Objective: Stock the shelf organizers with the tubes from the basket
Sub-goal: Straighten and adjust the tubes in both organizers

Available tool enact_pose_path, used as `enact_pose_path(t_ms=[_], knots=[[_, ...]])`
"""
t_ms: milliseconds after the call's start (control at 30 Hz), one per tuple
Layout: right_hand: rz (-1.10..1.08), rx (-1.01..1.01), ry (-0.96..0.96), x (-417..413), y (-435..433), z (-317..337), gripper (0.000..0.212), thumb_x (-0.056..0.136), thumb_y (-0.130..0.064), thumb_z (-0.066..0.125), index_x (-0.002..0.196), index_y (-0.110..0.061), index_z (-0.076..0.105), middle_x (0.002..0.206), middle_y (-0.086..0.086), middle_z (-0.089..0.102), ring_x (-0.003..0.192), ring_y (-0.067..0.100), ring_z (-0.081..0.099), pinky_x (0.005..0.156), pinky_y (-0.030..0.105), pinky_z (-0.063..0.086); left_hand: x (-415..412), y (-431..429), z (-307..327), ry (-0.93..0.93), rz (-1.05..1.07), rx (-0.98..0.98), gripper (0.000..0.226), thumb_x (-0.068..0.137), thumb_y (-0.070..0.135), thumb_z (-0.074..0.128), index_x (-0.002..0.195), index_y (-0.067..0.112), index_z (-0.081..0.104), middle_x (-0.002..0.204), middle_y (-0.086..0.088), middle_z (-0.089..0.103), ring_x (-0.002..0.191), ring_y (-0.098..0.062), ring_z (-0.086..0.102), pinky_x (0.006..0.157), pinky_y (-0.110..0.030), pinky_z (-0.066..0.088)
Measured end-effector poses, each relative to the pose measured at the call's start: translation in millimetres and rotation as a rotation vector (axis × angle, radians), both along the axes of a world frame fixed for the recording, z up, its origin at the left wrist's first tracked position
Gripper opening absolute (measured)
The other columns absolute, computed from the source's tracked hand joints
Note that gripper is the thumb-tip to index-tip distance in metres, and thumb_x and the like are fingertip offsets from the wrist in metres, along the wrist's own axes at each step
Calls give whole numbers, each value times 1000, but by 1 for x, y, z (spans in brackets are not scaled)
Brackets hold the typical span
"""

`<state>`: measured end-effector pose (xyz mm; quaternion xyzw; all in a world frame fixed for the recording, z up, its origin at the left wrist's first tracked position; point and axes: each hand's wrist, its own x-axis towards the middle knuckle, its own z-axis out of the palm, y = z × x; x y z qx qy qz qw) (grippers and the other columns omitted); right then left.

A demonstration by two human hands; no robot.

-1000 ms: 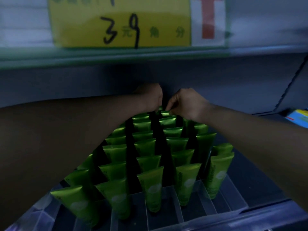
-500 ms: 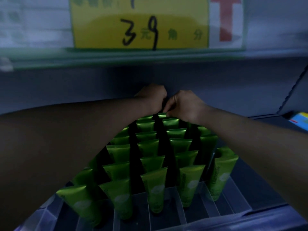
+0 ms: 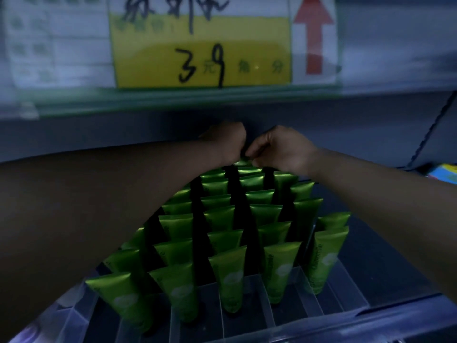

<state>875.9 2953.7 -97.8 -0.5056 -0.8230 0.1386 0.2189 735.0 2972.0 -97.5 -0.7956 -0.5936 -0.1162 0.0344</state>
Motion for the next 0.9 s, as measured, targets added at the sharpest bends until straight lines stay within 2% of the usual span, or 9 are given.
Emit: enact_pose_path(t_ms=[133,167,233,300,400,567,700,800,900], knots=[[-23,6,31,14,-2,15,23,78,-7,71,101,-13,72,86,-2,66,72,2,56,54,-3,35,4,4,6,-52,-27,15,14,77,3,64,88,6,72,91,-11,71,87,-26,66,76,-31,50],[-29,8,44,18,-2,19,23,79,-6,71,101,-12,72,89,1,68,73,4,59,58,0,40,5,5,7,-68,-32,17,14,77,2,64,88,6,71,91,-11,71,87,-25,66,76,-28,49],[-36,3,76,27,-3,25,22,80,-4,70,101,-9,71,98,8,71,88,15,65,80,18,50,9,7,9,-96,-44,34,17,76,1,63,90,7,70,95,-11,70,91,-25,65,76,-26,47],[-48,-5,94,36,-5,29,22,80,-3,69,102,-7,70,101,11,70,94,17,63,88,26,47,15,8,11,-107,-71,56,22,76,1,63,96,8,69,102,-11,68,97,-25,63,80,-25,45],[-78,-3,84,49,-5,25,22,80,-3,69,101,-8,71,98,10,70,86,11,58,81,23,45,24,10,10,-110,-118,68,31,77,2,63,107,9,66,112,-10,65,105,-25,60,86,-25,44],[-112,-27,55,63,-1,8,20,80,-5,69,98,-12,71,92,6,70,84,7,57,79,21,45,40,12,5,-108,-164,-9,34,81,4,63,115,5,63,120,-12,62,111,-25,58,92,-28,46],[-165,-46,34,71,3,-2,16,81,-10,69,94,-19,72,84,-3,64,86,4,56,70,13,41,47,14,0,-126,-151,-55,27,82,5,64,108,4,68,113,-12,67,106,-23,62,90,-30,48],[-188,-54,27,72,4,-11,14,81,-9,68,93,-15,73,80,-4,62,82,3,54,52,-2,33,50,17,-4,-120,-124,-78,21,80,10,68,101,7,71,106,-8,70,98,-20,64,84,-27,48],[-215,-50,20,71,6,-19,14,80,-10,69,93,-14,74,74,-6,59,75,1,52,50,2,34,52,20,-7,-107,-116,-107,21,78,13,72,98,9,72,102,-6,72,94,-18,65,81,-27,48]])
